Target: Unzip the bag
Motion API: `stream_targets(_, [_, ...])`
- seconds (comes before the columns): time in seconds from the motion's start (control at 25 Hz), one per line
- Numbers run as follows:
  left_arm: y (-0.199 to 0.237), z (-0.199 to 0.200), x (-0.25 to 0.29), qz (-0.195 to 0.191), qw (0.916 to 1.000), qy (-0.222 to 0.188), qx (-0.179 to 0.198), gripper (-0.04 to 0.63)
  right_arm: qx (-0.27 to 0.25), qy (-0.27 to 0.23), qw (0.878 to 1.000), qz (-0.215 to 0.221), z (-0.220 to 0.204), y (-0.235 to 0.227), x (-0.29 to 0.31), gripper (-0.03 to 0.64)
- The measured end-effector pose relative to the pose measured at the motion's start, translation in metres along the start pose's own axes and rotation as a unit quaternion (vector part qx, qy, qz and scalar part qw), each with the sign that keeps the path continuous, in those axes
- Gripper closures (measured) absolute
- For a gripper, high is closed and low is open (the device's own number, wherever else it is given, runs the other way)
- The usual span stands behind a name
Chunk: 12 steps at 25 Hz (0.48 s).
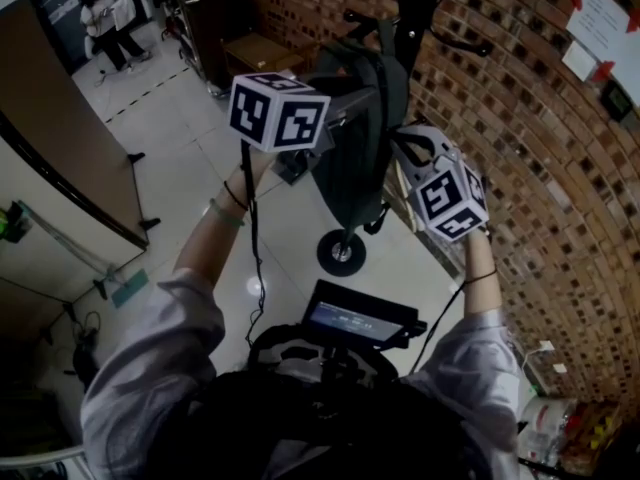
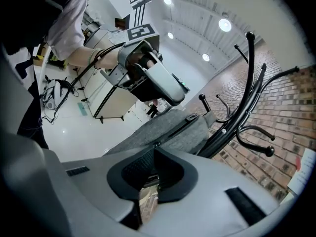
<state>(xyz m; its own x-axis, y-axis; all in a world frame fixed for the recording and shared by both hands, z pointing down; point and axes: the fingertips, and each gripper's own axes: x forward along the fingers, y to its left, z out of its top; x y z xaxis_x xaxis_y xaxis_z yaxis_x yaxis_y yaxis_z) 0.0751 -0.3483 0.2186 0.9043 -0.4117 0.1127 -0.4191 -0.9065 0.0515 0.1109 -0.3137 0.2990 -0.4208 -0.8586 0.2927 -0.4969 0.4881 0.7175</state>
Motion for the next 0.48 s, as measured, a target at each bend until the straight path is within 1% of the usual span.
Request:
stream_targets(0.16, [-0.009, -0.011, -0.011, -0.006, 1.0, 0.003, -0.002, 0.472, 0.012, 0.005, 1.0, -0.001, -0.005, 0.006, -0.001, 0.603])
stream_targets(0.28, [-0.012, -0.032, -0.02, -0.005, 0.9999, 0.01, -0.008, 0.472, 0.019, 0.005, 1.0, -0.001, -0.009, 0.012, -0.001, 0.603])
stream_targets(0.4, [-0.01, -0.062, -0.03, 0.004, 0.9995, 0.019, -0.026, 0.472, 0.029, 0.002, 1.0, 0.0, -0.014, 0.018, -0.001, 0.603])
stream_targets(0.48, [-0.006, -0.078, -0.037, 0.013, 0.9988, 0.01, -0.045, 0.472, 0.034, 0.006, 0.999, 0.004, -0.018, 0.025, -0.001, 0.603])
